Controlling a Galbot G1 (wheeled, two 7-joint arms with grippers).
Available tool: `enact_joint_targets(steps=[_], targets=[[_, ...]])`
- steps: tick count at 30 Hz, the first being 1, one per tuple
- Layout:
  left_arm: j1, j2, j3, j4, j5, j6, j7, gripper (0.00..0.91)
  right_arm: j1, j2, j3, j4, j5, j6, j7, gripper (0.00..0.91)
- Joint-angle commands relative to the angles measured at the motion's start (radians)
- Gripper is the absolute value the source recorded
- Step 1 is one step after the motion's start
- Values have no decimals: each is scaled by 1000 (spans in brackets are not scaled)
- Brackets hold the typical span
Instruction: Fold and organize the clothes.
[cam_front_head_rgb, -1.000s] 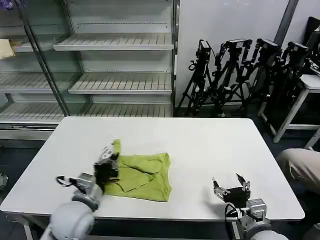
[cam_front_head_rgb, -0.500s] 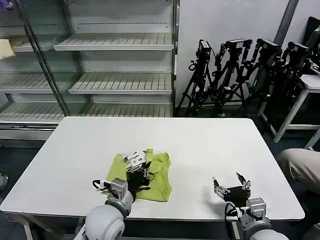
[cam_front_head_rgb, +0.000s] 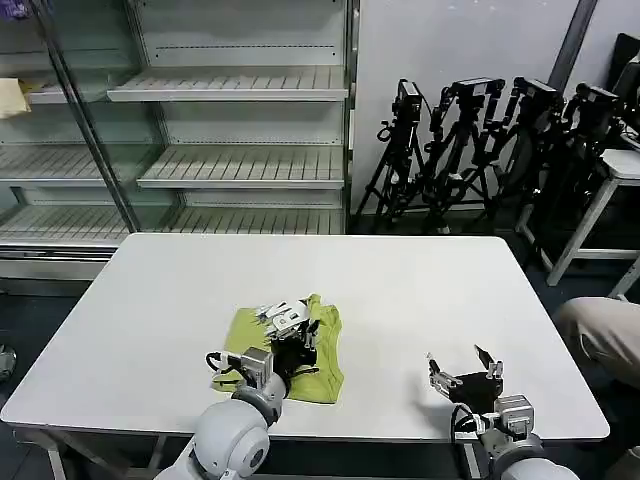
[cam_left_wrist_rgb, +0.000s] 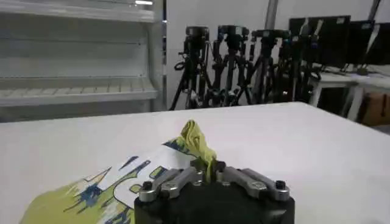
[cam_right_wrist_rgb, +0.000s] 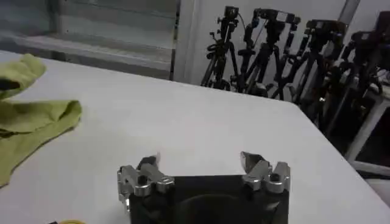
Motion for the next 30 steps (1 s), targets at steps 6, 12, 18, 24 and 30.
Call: enact_joint_targets(steps=[6,12,18,24,30], targets=[[-35,5,-115,-76,-118,-66,-8,907,-2,0,-1,0,-2,0,-2,907],[50,95,-340,1,-34,-40,-3,907,-1,1,-5,-2,-1,0,-5,907],[183,125,-458,61,-68,3,74,907,9,1,-21,-7,-2,0,-3,907],[226,102,-442,59,-120,4,111,907,13,1,-34,-5,-6,0,-1,907],[223,70,-393,55,-182,5,99,907,5,3,-26,-1,-7,0,-1,907]])
